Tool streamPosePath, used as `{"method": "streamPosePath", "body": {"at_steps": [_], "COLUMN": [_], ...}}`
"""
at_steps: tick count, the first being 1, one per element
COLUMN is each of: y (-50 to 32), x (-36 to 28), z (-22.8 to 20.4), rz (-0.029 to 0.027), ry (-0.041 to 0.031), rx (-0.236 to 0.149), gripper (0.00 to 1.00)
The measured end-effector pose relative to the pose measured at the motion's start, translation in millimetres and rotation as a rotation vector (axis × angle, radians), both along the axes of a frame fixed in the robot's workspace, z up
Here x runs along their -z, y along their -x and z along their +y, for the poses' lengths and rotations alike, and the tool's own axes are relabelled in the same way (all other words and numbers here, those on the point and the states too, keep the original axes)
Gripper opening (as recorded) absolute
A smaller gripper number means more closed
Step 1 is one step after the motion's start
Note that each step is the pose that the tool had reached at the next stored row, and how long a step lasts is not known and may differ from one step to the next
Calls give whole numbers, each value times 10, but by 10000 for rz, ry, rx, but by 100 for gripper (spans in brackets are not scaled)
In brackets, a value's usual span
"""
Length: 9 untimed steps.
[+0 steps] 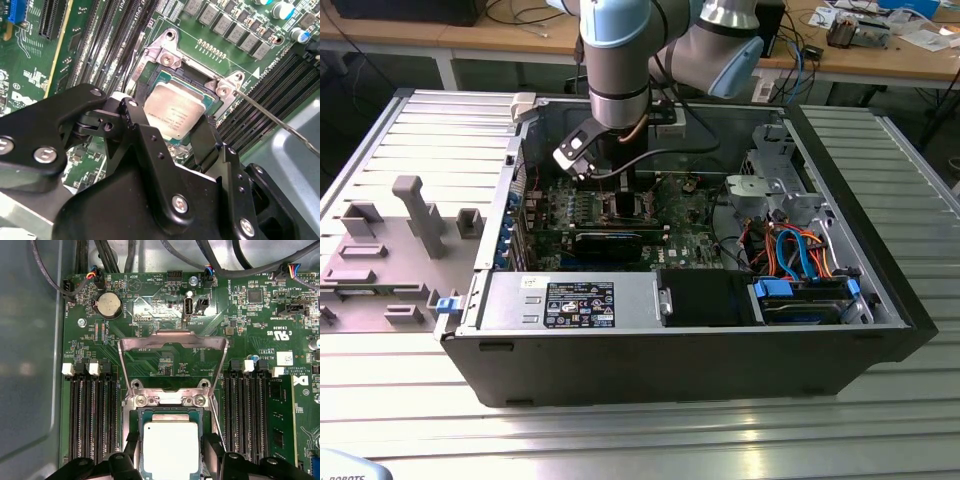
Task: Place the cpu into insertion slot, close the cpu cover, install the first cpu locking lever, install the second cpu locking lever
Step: 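Place the cpu into insertion slot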
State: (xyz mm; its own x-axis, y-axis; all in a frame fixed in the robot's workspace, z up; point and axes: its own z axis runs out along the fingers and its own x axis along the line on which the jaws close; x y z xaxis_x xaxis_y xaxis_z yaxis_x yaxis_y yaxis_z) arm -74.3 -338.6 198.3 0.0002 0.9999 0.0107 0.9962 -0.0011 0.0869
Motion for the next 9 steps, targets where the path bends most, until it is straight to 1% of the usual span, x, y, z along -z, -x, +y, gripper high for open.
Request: {"method": "streamPosePath", "body": {"at_steps": [3, 5, 6, 8, 9], "y": [0, -1, 0, -2, -3], "x": [-41, -76, -88, -116, -116], "z": [0, 0, 0, 0, 0], "rz": [7, 25, 35, 82, 84], "ry": [-1, -1, -1, -2, -3], "rx": [-1, -1, -1, -2, -2], "gripper": [62, 62, 62, 62, 62]}}
